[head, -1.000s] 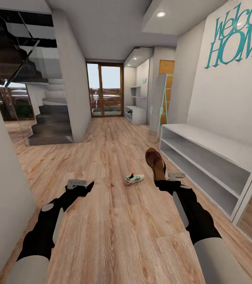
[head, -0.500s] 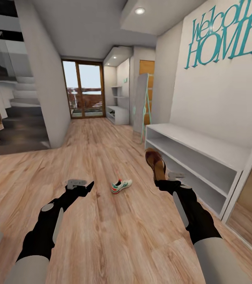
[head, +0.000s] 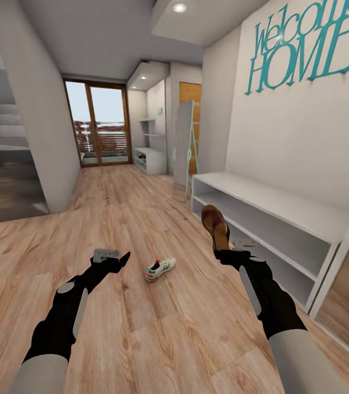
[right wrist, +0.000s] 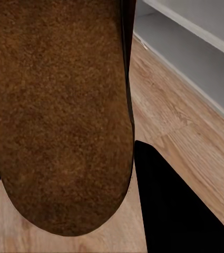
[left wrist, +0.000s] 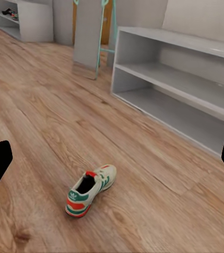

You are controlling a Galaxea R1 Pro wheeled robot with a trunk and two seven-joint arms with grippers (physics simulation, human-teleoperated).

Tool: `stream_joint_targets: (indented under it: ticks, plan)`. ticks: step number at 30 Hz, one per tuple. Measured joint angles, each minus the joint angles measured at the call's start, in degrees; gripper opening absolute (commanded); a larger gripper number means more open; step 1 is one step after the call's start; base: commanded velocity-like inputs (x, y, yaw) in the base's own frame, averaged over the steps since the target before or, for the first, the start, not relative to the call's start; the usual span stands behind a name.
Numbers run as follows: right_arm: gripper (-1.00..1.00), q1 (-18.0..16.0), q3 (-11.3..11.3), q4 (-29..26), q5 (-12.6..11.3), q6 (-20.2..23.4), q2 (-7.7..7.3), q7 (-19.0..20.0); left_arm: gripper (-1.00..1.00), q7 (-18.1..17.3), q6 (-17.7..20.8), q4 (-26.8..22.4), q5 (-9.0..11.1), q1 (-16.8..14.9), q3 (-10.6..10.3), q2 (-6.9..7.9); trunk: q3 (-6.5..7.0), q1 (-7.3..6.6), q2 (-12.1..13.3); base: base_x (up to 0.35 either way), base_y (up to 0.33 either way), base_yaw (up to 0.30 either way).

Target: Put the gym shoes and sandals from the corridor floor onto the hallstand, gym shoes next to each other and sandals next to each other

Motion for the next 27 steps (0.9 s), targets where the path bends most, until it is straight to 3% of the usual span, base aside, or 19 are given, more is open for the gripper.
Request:
stream_joint_targets:
  ticks: [12, 27]
  plan:
    - [-1.0, 0.0, 0.0, 0.0, 0.0, 0.0, -0.01, 0.0, 1.0, 0.0, 0.0, 0.0, 0.0, 0.0, 0.0, 0.0, 0.0, 0.0, 0.0, 0.333, 0.131, -0.041]
    - [-1.0, 0.0, 0.0, 0.0, 0.0, 0.0, -0.01, 0.0, 1.0, 0.0, 0.0, 0.0, 0.0, 0.0, 0.0, -0.01, 0.0, 0.01, 0.0, 0.304, 0.17, -0.276]
